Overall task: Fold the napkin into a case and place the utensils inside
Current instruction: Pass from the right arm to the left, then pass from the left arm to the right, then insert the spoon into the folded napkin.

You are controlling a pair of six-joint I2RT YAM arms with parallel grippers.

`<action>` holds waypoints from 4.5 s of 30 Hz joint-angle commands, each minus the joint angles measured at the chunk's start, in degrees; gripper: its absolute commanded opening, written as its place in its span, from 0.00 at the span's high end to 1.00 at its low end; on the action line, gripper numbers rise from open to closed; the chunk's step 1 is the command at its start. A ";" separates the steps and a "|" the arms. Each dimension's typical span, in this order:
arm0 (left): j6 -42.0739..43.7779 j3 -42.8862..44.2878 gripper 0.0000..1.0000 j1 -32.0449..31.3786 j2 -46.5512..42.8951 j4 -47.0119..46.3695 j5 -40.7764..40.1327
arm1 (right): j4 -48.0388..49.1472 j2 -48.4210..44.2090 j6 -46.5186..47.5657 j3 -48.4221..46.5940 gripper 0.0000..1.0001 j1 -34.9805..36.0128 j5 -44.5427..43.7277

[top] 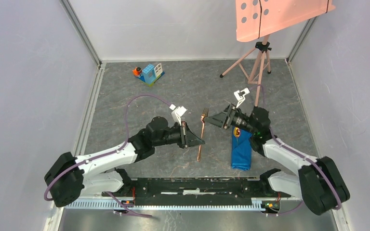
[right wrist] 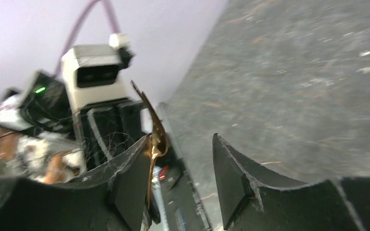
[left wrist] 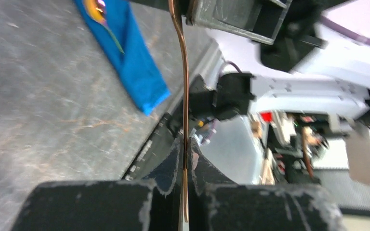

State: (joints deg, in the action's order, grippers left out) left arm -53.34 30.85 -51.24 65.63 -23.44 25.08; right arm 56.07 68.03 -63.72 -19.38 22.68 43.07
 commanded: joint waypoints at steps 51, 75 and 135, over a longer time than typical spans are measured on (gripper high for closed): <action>10.19 12.86 0.60 -7.98 4.68 29.59 -26.55 | -76.87 -1.06 46.57 -30.39 1.00 9.97 -44.69; -11.55 29.03 0.98 -25.24 47.56 -4.80 -15.03 | -79.58 11.02 57.05 -36.67 1.00 -13.56 -43.20; -16.01 30.15 0.98 -25.56 52.67 2.87 -28.67 | -83.98 1.66 36.04 -16.44 1.00 -12.90 -48.37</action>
State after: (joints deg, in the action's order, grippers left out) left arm -68.14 61.76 -76.86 118.17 -21.82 0.03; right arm -28.03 69.80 -27.62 -37.32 9.63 -6.02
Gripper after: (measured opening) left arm 0.032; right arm 0.019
